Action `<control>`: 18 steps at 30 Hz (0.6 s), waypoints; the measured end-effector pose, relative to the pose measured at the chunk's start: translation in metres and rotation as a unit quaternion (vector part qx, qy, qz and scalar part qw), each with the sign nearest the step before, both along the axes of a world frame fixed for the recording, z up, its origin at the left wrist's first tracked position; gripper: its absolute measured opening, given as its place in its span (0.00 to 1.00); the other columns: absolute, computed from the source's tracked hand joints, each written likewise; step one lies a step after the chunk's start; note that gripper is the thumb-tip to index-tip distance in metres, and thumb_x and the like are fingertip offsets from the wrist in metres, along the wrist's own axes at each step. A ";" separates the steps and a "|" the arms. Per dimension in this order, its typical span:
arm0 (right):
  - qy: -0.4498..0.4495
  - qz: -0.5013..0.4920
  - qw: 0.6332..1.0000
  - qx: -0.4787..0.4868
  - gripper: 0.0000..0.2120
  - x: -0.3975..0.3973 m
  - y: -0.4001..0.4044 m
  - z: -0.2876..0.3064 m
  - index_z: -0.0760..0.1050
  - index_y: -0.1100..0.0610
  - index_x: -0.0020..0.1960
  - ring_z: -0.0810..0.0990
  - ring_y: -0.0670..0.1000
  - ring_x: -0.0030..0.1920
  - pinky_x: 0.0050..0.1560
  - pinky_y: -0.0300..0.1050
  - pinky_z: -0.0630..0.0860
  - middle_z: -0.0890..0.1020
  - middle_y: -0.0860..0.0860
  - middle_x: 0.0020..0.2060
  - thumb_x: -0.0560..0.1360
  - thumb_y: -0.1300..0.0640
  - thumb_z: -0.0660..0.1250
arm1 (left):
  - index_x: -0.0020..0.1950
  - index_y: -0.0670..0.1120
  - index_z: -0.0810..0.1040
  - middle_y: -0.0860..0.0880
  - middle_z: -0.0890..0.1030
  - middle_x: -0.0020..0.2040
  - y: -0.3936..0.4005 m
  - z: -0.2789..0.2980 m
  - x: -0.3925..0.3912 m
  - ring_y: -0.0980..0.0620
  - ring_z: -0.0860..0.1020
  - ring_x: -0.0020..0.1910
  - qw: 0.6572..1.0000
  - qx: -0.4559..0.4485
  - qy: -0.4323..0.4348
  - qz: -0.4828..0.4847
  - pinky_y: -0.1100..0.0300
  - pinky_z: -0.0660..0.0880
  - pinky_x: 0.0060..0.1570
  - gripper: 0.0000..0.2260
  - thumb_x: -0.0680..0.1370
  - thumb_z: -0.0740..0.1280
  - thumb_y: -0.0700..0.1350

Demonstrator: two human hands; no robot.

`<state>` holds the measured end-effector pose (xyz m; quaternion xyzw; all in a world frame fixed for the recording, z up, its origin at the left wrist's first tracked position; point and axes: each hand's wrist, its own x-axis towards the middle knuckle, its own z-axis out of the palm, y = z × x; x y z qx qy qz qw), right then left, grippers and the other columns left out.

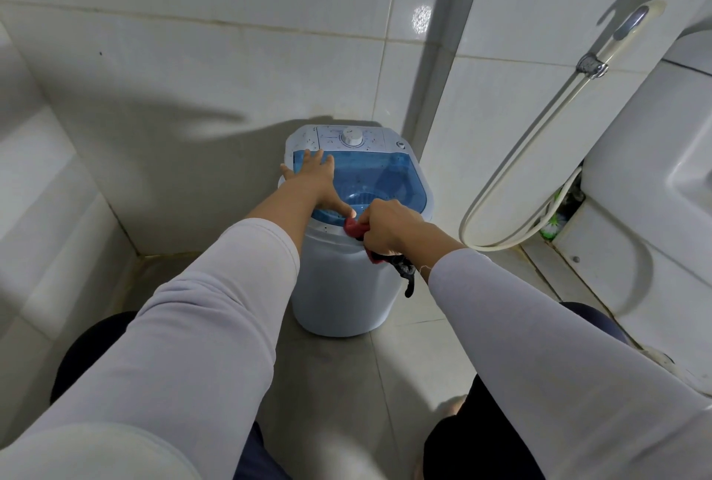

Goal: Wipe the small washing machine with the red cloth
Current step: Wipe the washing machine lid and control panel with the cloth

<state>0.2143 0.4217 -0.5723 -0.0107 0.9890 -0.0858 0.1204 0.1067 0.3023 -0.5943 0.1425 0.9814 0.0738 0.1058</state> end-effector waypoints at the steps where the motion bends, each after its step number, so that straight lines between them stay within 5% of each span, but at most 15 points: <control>1: 0.002 0.009 1.000 0.008 0.17 0.000 0.001 0.000 0.75 0.56 0.64 0.77 0.52 0.45 0.45 0.43 0.73 0.81 0.55 0.48 0.77 0.53 0.63 | 0.79 0.45 0.42 0.46 0.41 0.79 0.000 0.000 0.000 0.44 0.38 0.78 1.000 0.002 0.000 0.001 0.33 0.43 0.71 0.55 0.66 0.72 0.66; 11: -0.026 0.105 0.988 0.112 0.15 0.006 0.009 0.012 0.77 0.49 0.63 0.76 0.52 0.48 0.42 0.43 0.71 0.82 0.52 0.53 0.76 0.52 0.64 | 0.79 0.44 0.42 0.45 0.40 0.79 0.002 0.001 0.008 0.45 0.38 0.77 1.000 0.011 0.005 0.014 0.33 0.42 0.70 0.55 0.67 0.72 0.66; 15: -0.078 0.072 0.994 0.034 0.15 0.001 0.029 0.039 0.81 0.48 0.58 0.76 0.52 0.49 0.50 0.45 0.73 0.82 0.52 0.50 0.76 0.60 0.62 | 0.79 0.45 0.42 0.46 0.40 0.79 0.001 -0.004 0.016 0.46 0.37 0.78 0.998 0.048 0.003 0.042 0.33 0.43 0.71 0.52 0.69 0.70 0.65; 18: -0.080 0.037 0.996 -0.004 0.17 -0.008 0.053 0.059 0.83 0.47 0.51 0.77 0.50 0.44 0.46 0.42 0.73 0.83 0.51 0.45 0.74 0.65 0.63 | 0.79 0.46 0.42 0.49 0.40 0.79 -0.003 -0.011 0.026 0.47 0.38 0.78 0.991 0.106 0.007 0.083 0.35 0.42 0.73 0.48 0.72 0.66 0.65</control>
